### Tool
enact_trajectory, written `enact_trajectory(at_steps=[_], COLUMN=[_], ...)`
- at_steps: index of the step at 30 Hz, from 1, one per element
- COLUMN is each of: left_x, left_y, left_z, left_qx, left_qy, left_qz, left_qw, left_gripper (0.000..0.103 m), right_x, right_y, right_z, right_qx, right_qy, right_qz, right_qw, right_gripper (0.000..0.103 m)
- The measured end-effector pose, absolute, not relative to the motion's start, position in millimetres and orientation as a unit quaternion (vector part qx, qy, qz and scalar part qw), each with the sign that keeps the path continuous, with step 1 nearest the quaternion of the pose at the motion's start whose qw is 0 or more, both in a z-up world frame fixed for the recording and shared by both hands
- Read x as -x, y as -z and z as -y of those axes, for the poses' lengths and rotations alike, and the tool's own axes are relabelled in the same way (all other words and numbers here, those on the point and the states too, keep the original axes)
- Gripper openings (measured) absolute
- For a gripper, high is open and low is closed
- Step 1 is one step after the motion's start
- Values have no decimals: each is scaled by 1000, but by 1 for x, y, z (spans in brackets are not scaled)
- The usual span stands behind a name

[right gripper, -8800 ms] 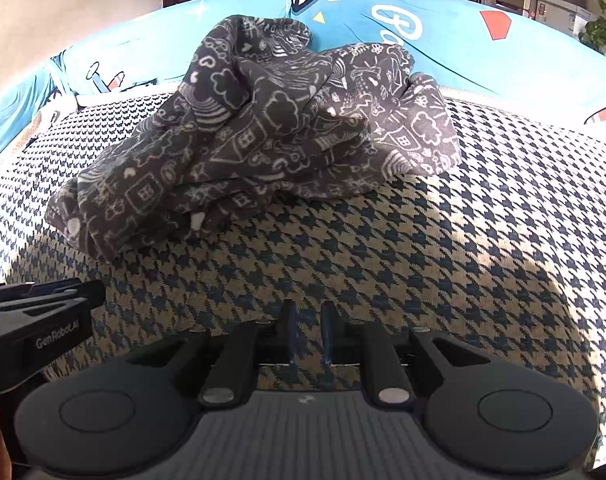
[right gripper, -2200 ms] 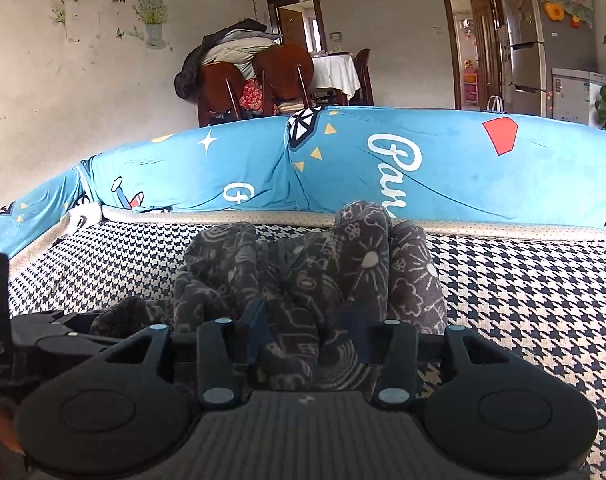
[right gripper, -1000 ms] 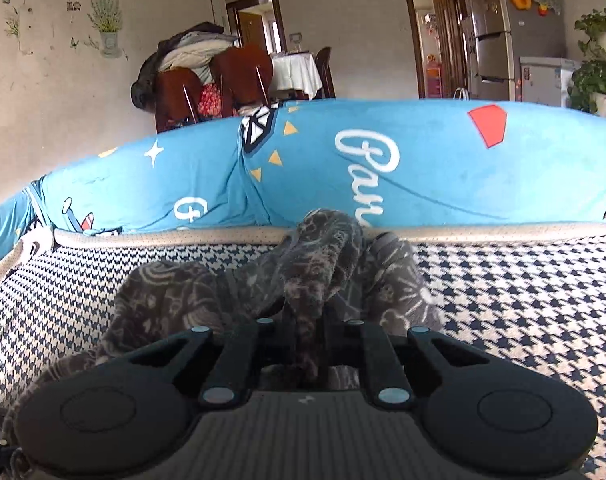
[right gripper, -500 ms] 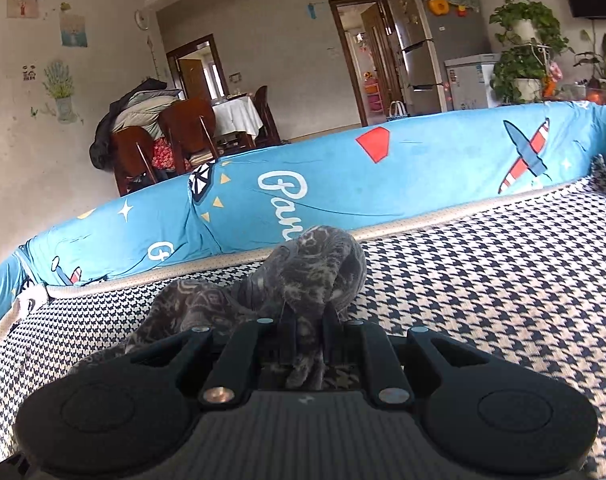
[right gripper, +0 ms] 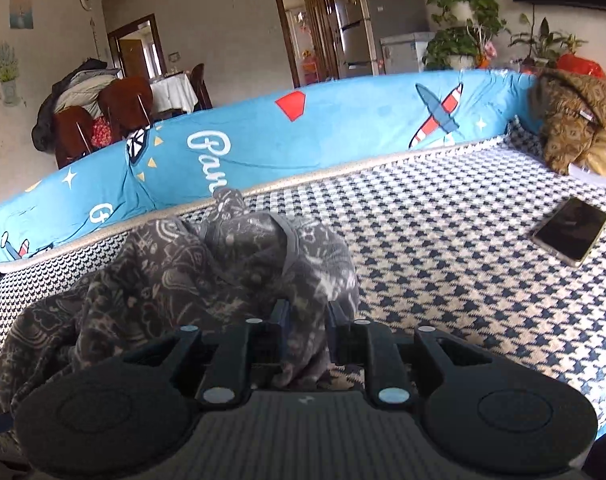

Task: Fold clothes

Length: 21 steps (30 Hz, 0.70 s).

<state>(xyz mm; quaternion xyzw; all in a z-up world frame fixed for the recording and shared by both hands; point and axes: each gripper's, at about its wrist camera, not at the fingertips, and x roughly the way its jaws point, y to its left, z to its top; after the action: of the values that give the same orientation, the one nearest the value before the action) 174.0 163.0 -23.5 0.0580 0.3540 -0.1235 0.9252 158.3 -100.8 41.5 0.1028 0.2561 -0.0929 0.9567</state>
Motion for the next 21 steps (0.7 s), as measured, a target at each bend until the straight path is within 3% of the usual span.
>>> enact_trajectory(at_steps=[2, 5, 16, 21], left_x=[-170, -166, -151, -149], left_y=[23, 21, 10, 12], left_z=[-164, -165, -164, -166], left_qx=[-54, -43, -16, -4], left_qy=[127, 135, 163, 159], left_qz=[-353, -352, -360, -379], left_qw=[925, 925, 918, 912], left_gripper=[103, 103, 103, 103], right_x=[-153, -154, -196, -223], right_y=[-47, -50, -38, -28], right_z=[96, 86, 56, 57], right_qx=[-93, -89, -132, -180], right_qy=[81, 43, -52, -43], right_qz=[-231, -217, -247, -266], right_qw=[965, 971, 958, 946], right_gripper=[38, 43, 90, 93])
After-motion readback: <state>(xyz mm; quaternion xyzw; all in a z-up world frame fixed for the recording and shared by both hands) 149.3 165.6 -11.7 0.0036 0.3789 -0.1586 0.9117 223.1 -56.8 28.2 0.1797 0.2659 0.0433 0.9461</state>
